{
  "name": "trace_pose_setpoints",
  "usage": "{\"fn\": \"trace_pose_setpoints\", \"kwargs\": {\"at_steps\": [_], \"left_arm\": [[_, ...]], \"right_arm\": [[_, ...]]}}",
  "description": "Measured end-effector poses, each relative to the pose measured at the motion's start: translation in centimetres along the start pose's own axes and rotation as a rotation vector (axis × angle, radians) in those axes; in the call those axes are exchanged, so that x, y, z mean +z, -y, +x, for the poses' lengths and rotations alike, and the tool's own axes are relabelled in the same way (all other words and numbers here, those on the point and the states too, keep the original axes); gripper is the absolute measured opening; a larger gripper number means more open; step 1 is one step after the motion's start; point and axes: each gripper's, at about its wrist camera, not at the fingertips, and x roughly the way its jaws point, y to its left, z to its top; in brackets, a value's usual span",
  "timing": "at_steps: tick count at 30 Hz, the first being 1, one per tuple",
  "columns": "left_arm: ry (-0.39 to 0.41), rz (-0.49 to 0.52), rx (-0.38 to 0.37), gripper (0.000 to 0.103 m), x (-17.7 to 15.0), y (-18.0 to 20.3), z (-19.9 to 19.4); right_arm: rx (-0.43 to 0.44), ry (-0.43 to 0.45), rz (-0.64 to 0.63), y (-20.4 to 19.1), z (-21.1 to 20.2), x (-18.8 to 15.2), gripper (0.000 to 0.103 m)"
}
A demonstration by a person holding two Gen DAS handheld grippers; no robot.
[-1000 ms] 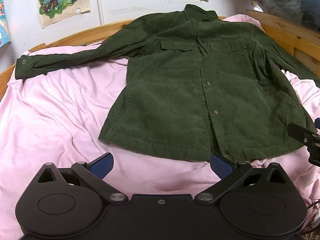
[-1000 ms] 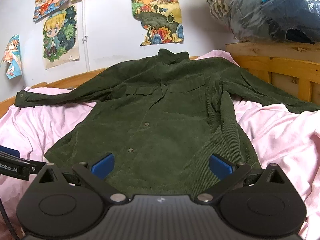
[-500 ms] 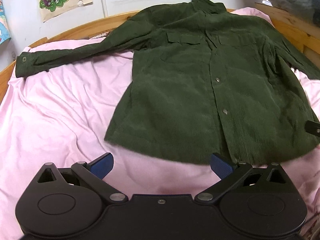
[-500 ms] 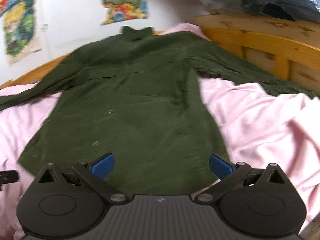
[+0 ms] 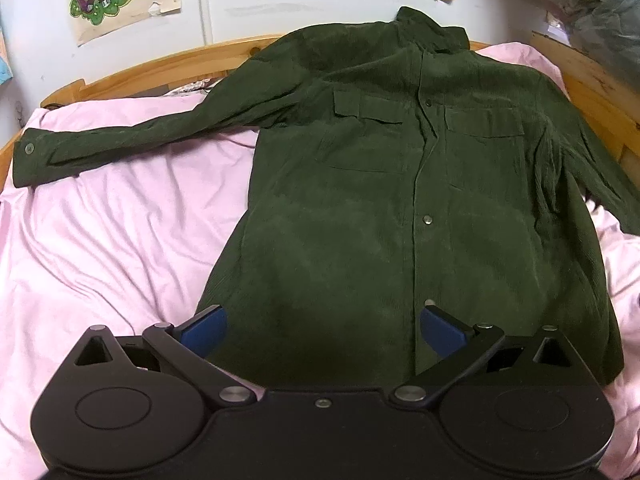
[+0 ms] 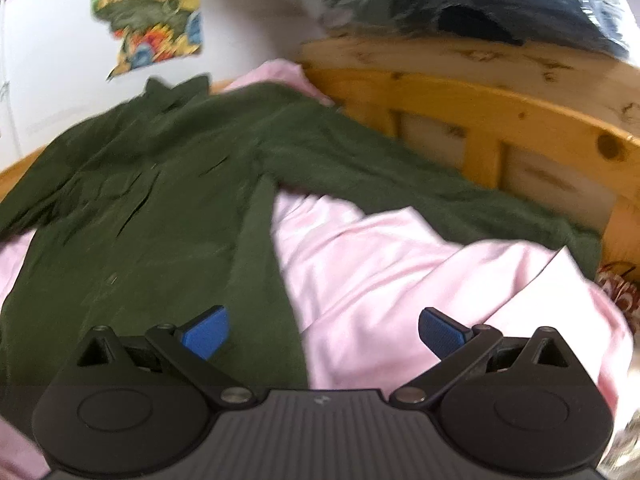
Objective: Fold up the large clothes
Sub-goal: 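Reach the right tool to the shirt's sleeve cuff and close on it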
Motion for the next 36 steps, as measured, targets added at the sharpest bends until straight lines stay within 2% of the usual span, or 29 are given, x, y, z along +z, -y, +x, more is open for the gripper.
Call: {"fn": "trace_pose_setpoints", "kwargs": {"at_steps": [3,7,12,16,19,21,23,28,34,35,36], "left_arm": [[-0.021,-0.019,0.051,0.102,-0.4,1.5,0.3],[-0.016,0.025,0.052,0.102,-1.7,2.6,0.4],[-0.06,0.075,0.031,0.102,-2.5,3.4,1.5],[-0.086,0.078,0.014,0.102,-2.8,3.7,2.4],[-0.104,0.081,0.0,0.102,-2.8,4.1,3.2],[-0.114,0.088,-0.007,0.102,-2.8,4.5,3.6],[-0.122,0.1,-0.015,0.102,-2.9,4.9,3.9],[-0.129,0.116,-0.019,0.102,-3.1,5.1,4.0],[-0.131,0.076,-0.028,0.102,-3.1,4.5,3.9],[-0.131,0.07,-0.033,0.102,-3.1,4.4,3.9],[-0.13,0.067,-0.036,0.102,-3.2,4.3,3.8]], "right_arm": [[-0.049,0.054,0.037,2.8,0.5,0.4,0.103],[-0.142,0.089,0.179,7.7,1.2,1.0,0.103],[-0.331,0.139,0.308,13.0,3.0,2.1,0.102],[-0.402,0.15,0.383,15.0,4.3,2.3,0.096],[-0.395,0.138,0.409,15.6,5.4,2.3,0.084],[-0.391,0.124,0.421,15.8,6.4,2.4,0.072],[-0.413,0.122,0.442,15.9,6.9,2.3,0.067],[-0.394,0.125,0.519,16.5,7.0,1.8,0.065],[-0.396,0.116,0.451,15.9,6.8,1.2,0.03],[-0.395,0.123,0.451,15.9,6.7,1.1,0.019],[-0.389,0.132,0.455,15.9,6.6,1.1,0.016]]}}
